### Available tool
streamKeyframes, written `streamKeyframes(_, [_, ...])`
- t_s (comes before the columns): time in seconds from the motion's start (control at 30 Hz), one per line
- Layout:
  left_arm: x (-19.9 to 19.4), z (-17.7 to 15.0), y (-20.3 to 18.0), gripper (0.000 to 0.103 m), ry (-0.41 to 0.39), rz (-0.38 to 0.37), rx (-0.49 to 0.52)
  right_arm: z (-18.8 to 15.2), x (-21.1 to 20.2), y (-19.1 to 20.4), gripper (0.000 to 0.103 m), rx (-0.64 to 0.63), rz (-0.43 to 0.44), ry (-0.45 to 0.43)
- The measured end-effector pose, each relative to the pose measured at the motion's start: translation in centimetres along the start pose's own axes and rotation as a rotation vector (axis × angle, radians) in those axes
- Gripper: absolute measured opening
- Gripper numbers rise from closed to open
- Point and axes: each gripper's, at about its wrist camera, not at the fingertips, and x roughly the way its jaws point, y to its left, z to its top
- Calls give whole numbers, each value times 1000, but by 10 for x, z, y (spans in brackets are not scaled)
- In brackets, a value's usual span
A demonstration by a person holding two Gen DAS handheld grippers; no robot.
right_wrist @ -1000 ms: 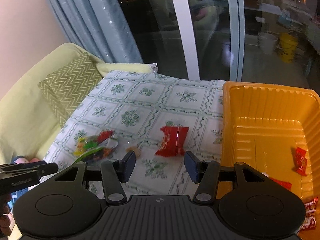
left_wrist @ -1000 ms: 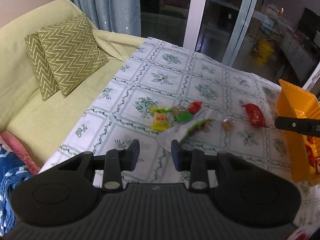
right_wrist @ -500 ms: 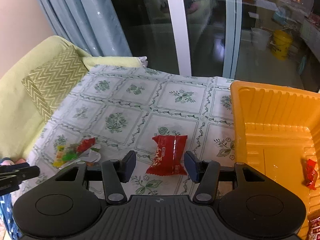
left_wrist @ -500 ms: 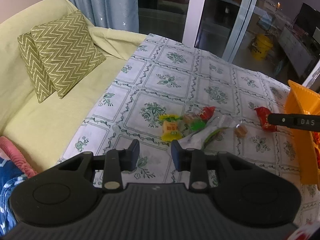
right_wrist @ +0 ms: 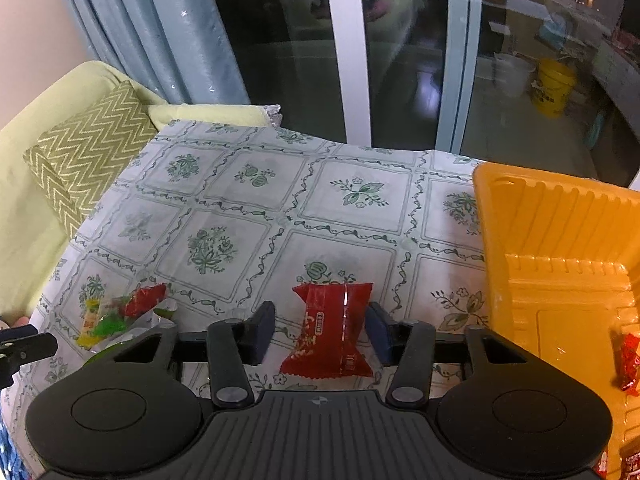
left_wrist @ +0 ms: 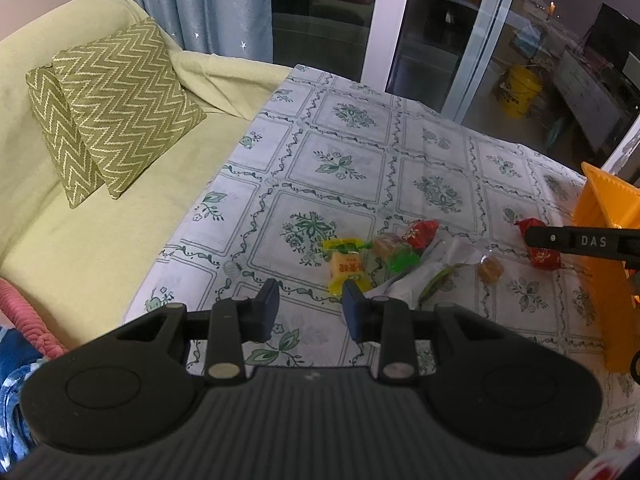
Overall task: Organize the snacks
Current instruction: 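Lower right gripper onto red printed snack packet and close it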
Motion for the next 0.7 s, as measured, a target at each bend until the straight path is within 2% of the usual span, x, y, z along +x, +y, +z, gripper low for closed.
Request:
streamKeyframes(0.1, [1,1,0,31,0,-3,0,0,3,3,43,-22,-22,2])
streamKeyframes(0.2, [2,2,-1,31,2,-7,3,0,6,6,29,-55,-39,7])
streamKeyframes(0.37, [4,3,-2,31,0,-16,13,-3,4,7,26,-87,-33,-6])
streamKeyframes(0.7, [14,9,-12,31,-3,-57,45,0,-18,2,26,-27,16,-40])
